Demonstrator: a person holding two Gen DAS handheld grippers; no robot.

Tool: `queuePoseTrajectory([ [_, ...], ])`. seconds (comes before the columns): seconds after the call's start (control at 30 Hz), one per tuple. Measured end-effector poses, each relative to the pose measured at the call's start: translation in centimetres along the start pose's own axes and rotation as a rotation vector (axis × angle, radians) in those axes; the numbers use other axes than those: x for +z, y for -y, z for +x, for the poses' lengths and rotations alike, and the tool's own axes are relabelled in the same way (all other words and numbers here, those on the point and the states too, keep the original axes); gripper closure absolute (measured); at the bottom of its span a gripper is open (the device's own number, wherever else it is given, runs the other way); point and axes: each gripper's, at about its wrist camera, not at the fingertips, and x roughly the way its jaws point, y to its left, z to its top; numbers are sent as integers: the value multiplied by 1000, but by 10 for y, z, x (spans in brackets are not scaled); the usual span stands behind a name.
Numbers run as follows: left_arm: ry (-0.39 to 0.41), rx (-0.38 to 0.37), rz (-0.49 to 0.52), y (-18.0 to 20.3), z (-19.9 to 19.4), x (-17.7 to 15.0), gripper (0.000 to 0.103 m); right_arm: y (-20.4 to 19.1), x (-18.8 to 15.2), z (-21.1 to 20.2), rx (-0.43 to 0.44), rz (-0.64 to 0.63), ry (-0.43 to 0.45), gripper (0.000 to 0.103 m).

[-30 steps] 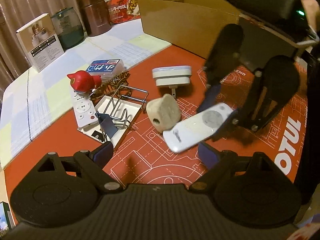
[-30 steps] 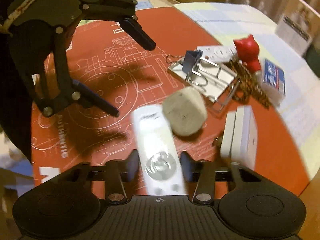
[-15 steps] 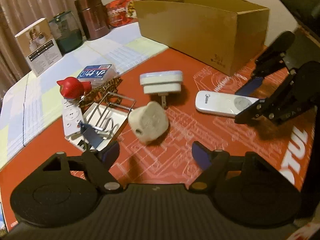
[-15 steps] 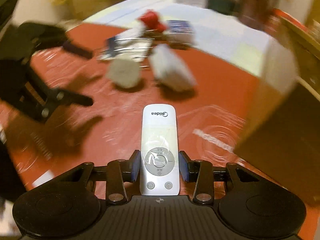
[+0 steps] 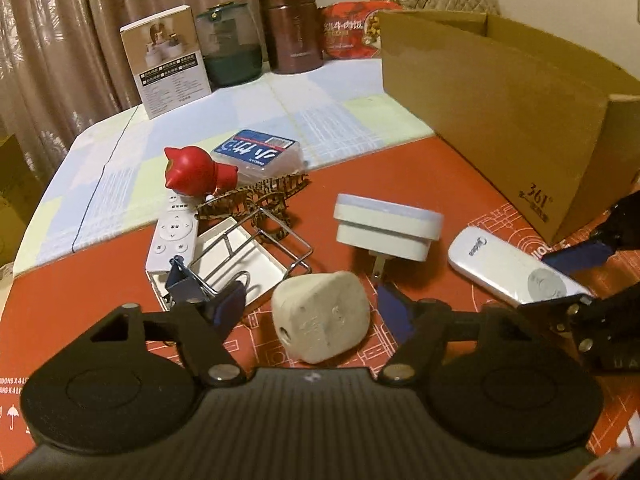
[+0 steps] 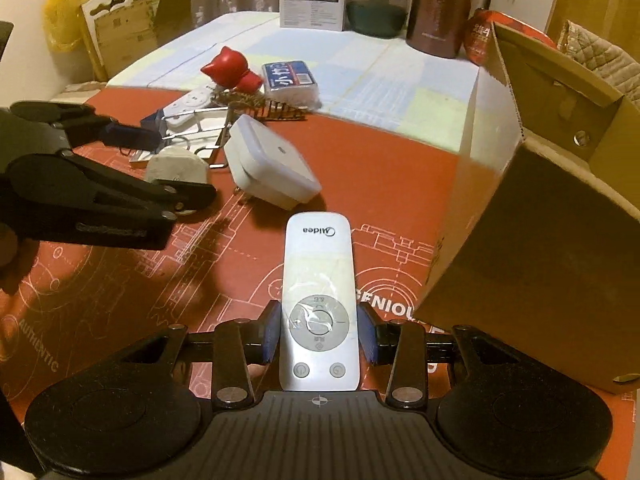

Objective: Organize rigid objects
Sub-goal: 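Grasp the white plug adapter with the left gripper while the right gripper lifts the remote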

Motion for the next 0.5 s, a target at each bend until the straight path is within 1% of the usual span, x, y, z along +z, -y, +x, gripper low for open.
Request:
queuePoseTrajectory([
  [0.07,-16,22,13,6,3,-2,44,0,2,3,0,4,2,66],
  [0.2,-25,74,43,9,2,-11,45,-1,1,4,6,4,6,66],
  [0.23,-26,83,46,8,1,-14,47,-1,2,4,6,4,7,66],
  [0.27,-28,86,40,6,0,-16,51,-1,1,4,5,6,8,66],
  [0.33,-27,86,25,1,-1,-19,54,-1,2,5,4,13,11,66],
  [0.5,-22,80,11,-4,-1,-18,54,-4,4,9,3,13,14,64],
])
